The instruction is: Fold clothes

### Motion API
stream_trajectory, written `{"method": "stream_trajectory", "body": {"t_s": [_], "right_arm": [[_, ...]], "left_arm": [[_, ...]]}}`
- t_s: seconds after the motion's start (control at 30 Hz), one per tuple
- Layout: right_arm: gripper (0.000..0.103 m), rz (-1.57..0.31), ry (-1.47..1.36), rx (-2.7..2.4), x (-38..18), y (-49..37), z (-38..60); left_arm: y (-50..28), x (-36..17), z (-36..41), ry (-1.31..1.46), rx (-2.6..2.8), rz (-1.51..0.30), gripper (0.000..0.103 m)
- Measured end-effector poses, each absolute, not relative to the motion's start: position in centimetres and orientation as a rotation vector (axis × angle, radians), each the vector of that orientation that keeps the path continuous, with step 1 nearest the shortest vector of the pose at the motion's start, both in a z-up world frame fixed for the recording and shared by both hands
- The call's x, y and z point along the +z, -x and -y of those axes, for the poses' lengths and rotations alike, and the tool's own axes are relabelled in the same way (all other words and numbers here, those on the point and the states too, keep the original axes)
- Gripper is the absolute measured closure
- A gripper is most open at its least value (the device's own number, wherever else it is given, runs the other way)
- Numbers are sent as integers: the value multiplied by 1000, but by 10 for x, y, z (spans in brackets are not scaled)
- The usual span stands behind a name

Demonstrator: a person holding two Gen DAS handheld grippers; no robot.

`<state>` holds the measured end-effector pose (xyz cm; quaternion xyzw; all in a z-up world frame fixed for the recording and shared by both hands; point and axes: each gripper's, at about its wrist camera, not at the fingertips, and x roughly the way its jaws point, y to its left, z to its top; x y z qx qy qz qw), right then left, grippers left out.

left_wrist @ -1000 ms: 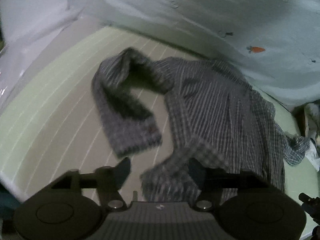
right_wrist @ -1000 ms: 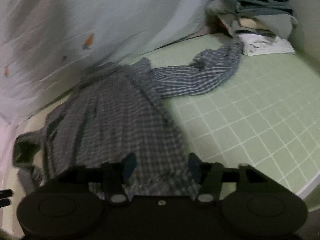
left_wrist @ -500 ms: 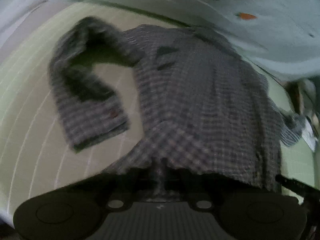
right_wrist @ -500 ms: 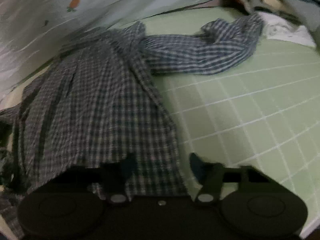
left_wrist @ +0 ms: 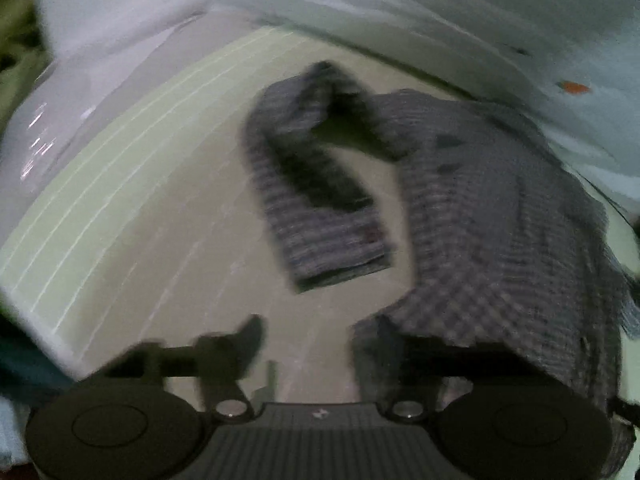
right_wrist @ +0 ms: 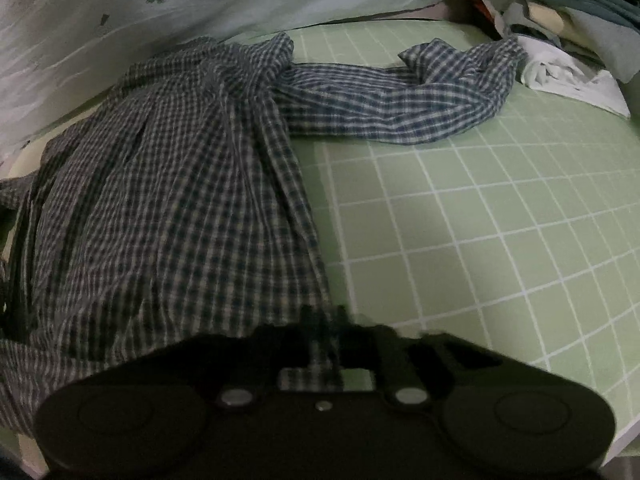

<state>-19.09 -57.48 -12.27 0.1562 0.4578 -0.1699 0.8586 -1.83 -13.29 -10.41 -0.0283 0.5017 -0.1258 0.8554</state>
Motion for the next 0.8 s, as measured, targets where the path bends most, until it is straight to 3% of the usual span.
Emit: {"method": "stream_trajectory", "body": {"t_s": [0.07, 0.17, 0.5, 0.57, 0.63, 0.67, 0.7, 0.73, 0.8], "right_arm": [[30, -932, -328, -370, -122, 190, 572], [0, -886, -328, -390, -120, 188, 568], [0, -916, -342, -397, -125, 187, 569], [0, -945, -340, -397, -130, 189, 571], [0, -984, -262, -416, -132, 188, 564], [0, -1006, -219, -411, -135, 186, 560], [0, -1027, -175, -404, -137, 185, 556], [0, -1049, -131, -397, -139, 183, 552], [0, -1042, -115, -389, -140, 184, 550]], "left_arm": [[12, -103, 153, 36, -333, -1046, 22], [7, -105, 178, 0, -410, -1054, 20], [-1, -118, 235, -78, -586, -1105, 19], [1, -120, 234, -61, -591, -1113, 25], [3, -123, 234, -45, -595, -1122, 60], [2, -124, 232, -45, -594, -1130, 69], [2, -124, 230, -39, -586, -1133, 90], [1, -125, 227, -33, -576, -1134, 98], [3, -119, 210, -12, -509, -1106, 98]]}}
